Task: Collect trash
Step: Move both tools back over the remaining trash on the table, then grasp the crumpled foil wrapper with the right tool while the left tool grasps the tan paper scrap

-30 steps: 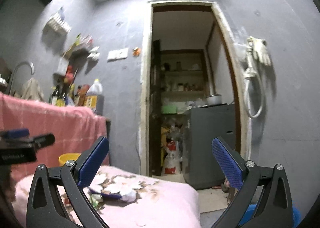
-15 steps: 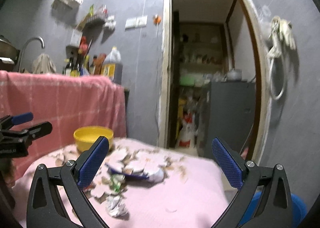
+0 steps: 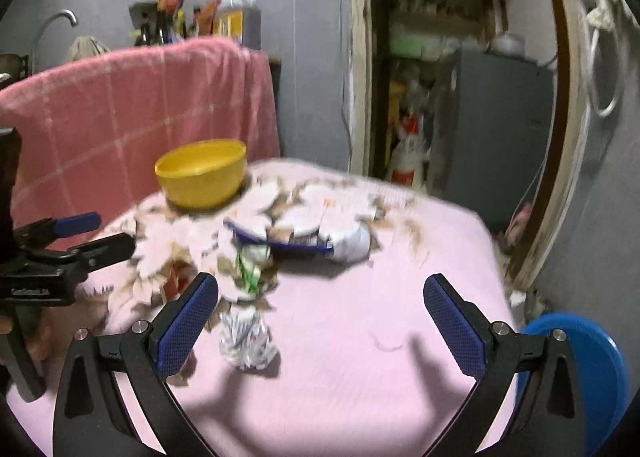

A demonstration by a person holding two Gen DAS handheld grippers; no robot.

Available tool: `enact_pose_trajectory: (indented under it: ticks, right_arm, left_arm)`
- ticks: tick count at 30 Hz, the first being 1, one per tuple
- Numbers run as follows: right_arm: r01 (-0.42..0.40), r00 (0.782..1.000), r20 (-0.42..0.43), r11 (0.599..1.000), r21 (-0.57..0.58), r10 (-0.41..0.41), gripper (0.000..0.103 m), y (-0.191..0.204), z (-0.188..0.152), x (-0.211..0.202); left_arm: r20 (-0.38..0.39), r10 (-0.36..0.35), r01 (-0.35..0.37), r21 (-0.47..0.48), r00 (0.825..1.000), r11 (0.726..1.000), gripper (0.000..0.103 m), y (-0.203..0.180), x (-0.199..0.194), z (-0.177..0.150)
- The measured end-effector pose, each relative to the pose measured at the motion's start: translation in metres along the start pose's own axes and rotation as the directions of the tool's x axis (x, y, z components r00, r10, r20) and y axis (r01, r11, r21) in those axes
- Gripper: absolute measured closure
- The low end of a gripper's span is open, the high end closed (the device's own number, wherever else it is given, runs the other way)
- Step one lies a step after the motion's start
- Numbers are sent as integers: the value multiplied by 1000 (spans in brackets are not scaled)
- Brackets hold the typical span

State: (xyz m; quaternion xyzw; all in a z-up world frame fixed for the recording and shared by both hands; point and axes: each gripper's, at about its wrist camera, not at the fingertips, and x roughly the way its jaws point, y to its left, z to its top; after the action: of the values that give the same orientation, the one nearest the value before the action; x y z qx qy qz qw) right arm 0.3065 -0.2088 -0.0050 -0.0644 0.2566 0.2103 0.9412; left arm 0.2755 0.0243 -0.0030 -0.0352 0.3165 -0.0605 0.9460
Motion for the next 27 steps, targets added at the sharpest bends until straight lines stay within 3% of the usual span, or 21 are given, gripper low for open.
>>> enact_pose_trajectory:
  ticks: [5, 10, 14, 22, 24, 27]
  right_arm:
    - [-28, 995, -93, 999, -16, 26, 0, 7, -5, 15]
    - [-35, 983, -179, 999, -25, 30, 0, 11, -12, 30]
    - [-52, 972, -229, 998, -28, 44, 4, 12, -15, 40]
    - [-132, 964, -244, 987, -86, 108, 37, 26, -18, 41]
    - [-145, 962, -245, 986, -86, 121, 40, 27, -18, 41]
    - [-156, 961, -244, 985, -73, 134, 56, 25, -18, 41]
  left_arm:
    - [-102, -53, 51, -17, 993, 999, 3, -3, 19, 2]
    - [-170, -75, 64, -67, 983, 996, 14, 2, 36, 2]
    - [-172, -99, 86, -85, 980, 993, 21, 4, 39, 5]
    - [-178, -123, 119, -32, 976, 992, 58, -7, 42, 4]
    - [-182, -121, 117, -30, 976, 993, 64, -7, 43, 3]
    - [-178, -117, 114, -28, 977, 993, 69, -7, 43, 3]
